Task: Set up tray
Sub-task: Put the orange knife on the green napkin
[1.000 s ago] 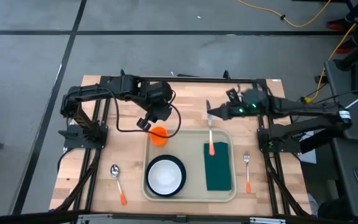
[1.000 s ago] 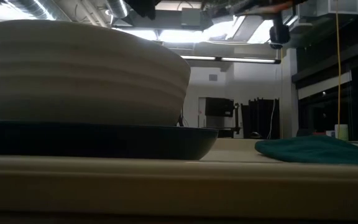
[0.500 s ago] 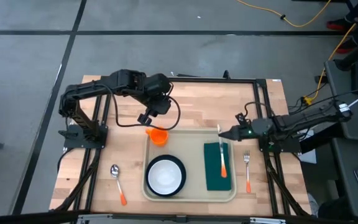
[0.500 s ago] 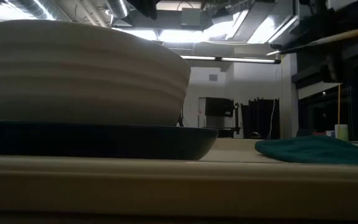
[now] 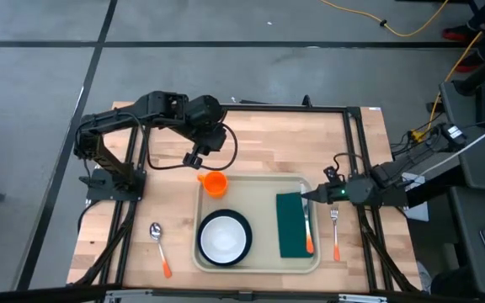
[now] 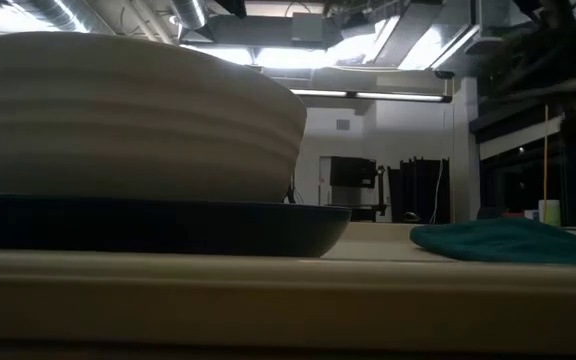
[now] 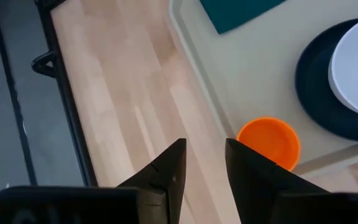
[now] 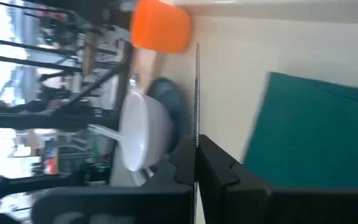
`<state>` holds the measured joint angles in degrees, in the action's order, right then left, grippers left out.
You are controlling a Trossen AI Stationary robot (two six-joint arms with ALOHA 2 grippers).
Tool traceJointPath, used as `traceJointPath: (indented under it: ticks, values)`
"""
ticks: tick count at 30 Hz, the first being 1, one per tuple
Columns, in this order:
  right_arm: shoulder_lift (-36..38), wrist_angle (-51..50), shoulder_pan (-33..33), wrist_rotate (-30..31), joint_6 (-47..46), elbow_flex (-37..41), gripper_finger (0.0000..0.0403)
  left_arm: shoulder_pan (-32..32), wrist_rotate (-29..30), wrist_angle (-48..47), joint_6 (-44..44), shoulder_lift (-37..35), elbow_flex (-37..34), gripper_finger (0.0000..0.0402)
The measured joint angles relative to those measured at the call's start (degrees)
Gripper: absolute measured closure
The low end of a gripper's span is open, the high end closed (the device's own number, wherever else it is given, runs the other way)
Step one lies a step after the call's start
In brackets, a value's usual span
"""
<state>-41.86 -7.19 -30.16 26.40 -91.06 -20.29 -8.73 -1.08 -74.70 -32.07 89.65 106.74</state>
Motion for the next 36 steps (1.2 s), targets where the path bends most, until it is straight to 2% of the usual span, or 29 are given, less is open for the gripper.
traceJointPath:
  ticks: [4,9,14,17,23,32,36]
  values:
    - [-0.47,-1.70,-3.53,3.52,-3.09,0.17,0.0399,0.00,0.00,0.00,0.39,0.02,0.00,0.0298]
    - [-0.86,-4.45,-5.49,4.22,-6.30,0.15,0.0399,0.00,0.00,0.13,0.42,0.02,0.00,0.0299]
    - [-0.93,-4.84,-5.87,2.91,-6.67,0.14,0.0399,0.00,0.00,0.11,1.33,0.04,0.00,0.0299]
    - [-1.34,-4.80,-5.87,-1.15,-6.67,0.13,0.0399,0.00,0.00,0.11,1.35,0.04,0.00,0.0300]
    - [-5.05,-4.80,-5.89,-4.07,-9.20,0.13,0.0399,0.00,0.00,0.11,1.37,0.07,0.02,0.0300]
    - [-12.32,-2.88,-5.87,-3.59,-14.27,0.08,0.0399,0.00,0.00,0.39,1.53,0.07,0.02,0.0300]
    - [-14.65,-2.34,-5.87,-1.23,-16.75,0.08,0.0399,0.00,0.02,0.37,1.54,0.07,0.02,0.0300]
